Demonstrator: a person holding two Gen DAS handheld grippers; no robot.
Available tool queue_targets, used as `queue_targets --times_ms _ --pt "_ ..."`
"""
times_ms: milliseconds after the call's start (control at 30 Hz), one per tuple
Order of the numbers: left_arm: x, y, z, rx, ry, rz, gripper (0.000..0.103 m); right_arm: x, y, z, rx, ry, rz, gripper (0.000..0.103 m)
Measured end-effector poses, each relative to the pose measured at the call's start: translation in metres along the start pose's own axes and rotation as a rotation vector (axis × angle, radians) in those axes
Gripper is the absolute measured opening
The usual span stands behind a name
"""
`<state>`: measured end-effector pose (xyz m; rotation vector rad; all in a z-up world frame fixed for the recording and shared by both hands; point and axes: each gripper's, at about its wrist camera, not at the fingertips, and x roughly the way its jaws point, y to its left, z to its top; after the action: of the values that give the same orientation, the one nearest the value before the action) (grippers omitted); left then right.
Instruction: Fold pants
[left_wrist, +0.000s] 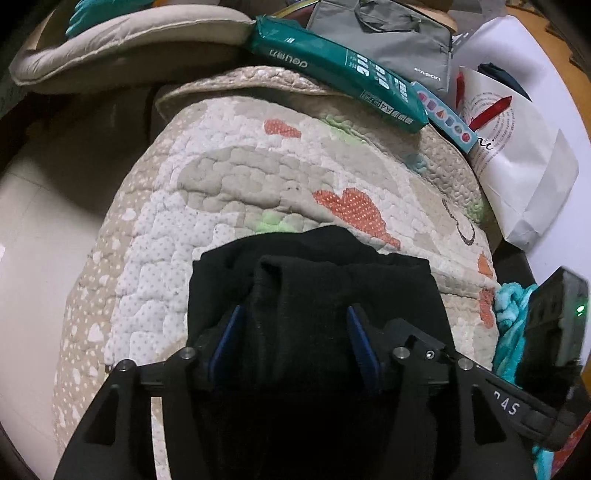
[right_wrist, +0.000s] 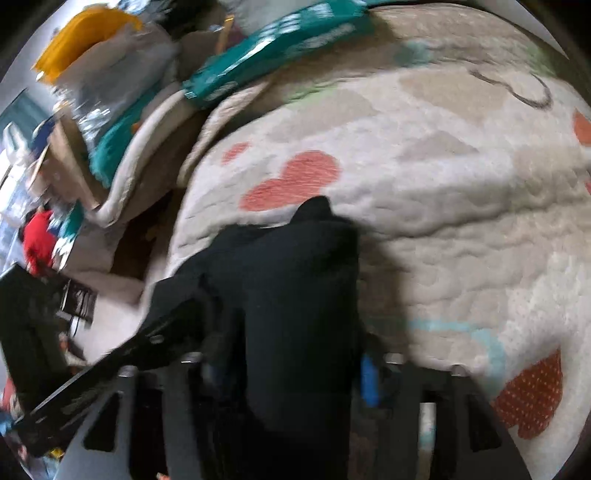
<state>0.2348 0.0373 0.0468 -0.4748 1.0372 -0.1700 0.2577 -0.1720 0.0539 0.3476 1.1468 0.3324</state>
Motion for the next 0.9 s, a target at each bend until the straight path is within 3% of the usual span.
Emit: queue_targets --times_ms 133,300,567,733,900 --pt "-0.007 0.009 -0.002 -0.06 0.019 -0.013 0.057 -0.011 -0.013 -0.003 0.052 0.0 0.008 0.078" --pt "-0.017 0.027 -0.004 -0.169 0.028 -0.039 0.057 -0.041 -0.011 -0.017 0.015 -0.021 -0.026 0.078" --pt "-0.054 0.057 -0.008 -0.242 -0.015 0.018 0.062 -0.078 0.002 -0.065 -0.061 -0.006 -0.093 0.079" --pt "-0.092 0.056 -0.021 -0.175 -0.074 0.052 0.062 -0.113 0.007 -0.099 -0.121 -0.046 -0.117 0.08" --pt "-0.122 0.032 -0.046 -0.011 -0.149 0.161 0.063 -0.144 -0.003 -0.136 -0.158 -0.098 -0.166 0.081"
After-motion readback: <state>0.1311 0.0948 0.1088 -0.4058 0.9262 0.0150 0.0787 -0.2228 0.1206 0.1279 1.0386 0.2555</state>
